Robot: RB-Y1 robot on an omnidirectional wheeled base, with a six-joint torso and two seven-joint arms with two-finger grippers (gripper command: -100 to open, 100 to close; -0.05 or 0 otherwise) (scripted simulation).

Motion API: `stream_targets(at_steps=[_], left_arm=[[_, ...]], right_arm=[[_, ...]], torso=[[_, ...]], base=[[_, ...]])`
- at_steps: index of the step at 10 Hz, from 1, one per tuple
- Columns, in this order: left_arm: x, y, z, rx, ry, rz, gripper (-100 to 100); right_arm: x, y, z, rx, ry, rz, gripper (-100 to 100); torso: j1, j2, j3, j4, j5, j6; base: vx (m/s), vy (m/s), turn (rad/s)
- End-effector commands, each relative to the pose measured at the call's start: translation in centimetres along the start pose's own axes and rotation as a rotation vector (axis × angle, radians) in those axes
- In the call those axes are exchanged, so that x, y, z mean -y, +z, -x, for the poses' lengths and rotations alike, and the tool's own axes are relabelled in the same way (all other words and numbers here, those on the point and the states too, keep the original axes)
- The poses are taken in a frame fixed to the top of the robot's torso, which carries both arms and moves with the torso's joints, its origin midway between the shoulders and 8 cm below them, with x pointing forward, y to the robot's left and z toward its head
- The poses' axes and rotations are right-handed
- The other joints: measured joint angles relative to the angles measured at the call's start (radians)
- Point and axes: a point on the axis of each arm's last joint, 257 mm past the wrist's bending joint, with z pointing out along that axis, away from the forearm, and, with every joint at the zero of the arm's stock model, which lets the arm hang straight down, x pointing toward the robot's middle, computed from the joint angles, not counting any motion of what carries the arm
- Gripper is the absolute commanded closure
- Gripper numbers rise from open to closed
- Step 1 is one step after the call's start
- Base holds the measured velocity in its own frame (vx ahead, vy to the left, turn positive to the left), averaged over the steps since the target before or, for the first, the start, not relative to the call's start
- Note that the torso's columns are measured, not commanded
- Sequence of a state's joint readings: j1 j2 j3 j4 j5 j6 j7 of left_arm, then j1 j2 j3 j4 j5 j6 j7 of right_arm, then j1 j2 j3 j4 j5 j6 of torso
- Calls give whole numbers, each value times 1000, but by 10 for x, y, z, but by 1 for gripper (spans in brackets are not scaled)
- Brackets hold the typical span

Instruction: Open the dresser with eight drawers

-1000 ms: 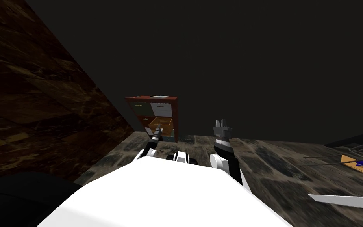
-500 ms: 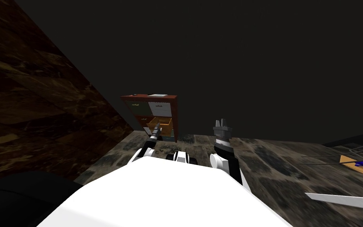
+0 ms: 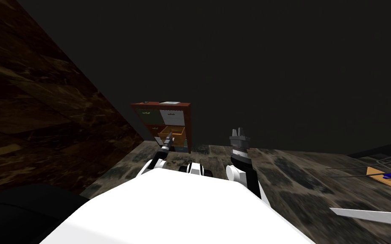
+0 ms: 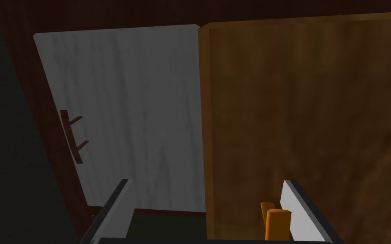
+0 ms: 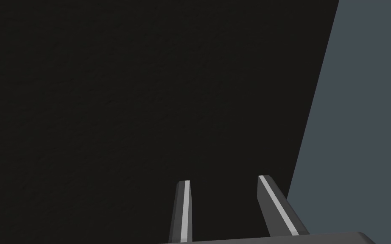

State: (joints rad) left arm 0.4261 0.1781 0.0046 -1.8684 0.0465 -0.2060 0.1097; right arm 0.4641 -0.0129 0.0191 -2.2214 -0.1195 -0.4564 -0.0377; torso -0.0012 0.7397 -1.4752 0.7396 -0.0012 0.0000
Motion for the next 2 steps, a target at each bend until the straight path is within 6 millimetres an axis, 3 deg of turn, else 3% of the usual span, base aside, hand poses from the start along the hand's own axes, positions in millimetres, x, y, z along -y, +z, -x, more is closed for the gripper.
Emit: stream_targets(at_steps=[1,2], left_arm=[[-1,0,0,0,0,2,0],[-1,0,0,0,0,3,0]], right_arm=[[0,0,0,0,0,0,0],[0,0,0,0,0,0,0]], torso=[[0,-1,0,-1,0,0],[1,-1,0,-1,1,0]], base=[[0,0,0],[0,0,0]])
